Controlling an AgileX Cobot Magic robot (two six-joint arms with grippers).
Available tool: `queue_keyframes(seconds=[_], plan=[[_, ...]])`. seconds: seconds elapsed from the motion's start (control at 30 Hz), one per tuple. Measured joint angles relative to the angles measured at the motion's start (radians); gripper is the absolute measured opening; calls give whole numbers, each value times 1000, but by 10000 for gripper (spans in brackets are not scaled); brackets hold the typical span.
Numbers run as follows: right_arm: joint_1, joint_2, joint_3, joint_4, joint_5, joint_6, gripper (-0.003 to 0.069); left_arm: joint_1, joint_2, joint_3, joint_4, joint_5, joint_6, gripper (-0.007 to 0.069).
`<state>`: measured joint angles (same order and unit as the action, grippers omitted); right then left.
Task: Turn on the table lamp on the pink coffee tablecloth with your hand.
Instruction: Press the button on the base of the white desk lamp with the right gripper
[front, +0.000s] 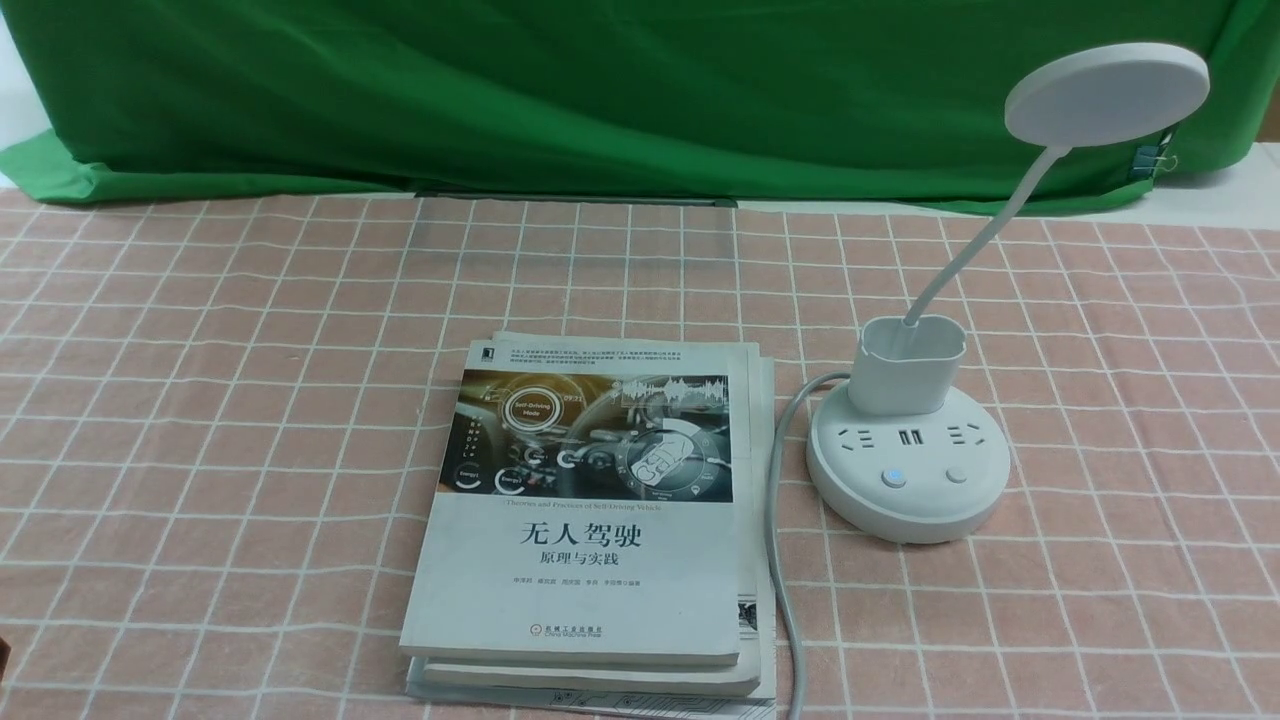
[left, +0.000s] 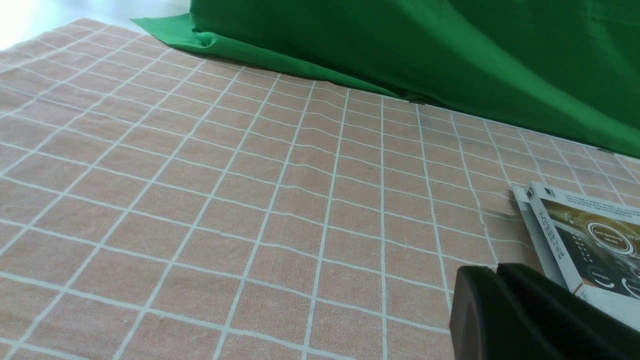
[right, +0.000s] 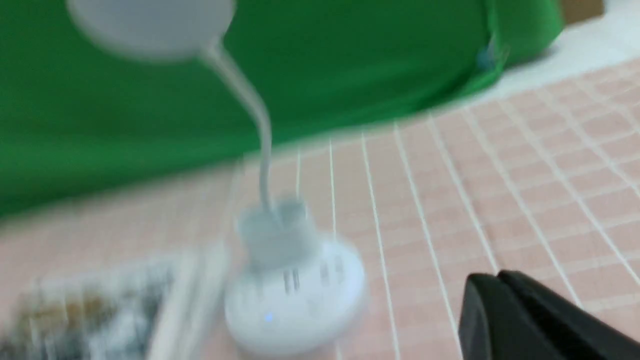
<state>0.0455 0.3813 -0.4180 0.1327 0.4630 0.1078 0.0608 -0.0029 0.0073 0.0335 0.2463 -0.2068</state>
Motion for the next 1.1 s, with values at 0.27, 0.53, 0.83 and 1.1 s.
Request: queue_keyframes(seconds=[0.27,0.53,0.83,1.1], plan=[[28,499,-330,0,376,-229,48,0,0,0,0,0,0,19],[166,870,-489,-6,359,-255,32,0,0,0,0,0,0,19],[257,1197,-636,-4,304,-259,32,0,0,0,0,0,0,19],[257,1349,-747,-4,278,-268,33,0,0,0,0,0,0,19]])
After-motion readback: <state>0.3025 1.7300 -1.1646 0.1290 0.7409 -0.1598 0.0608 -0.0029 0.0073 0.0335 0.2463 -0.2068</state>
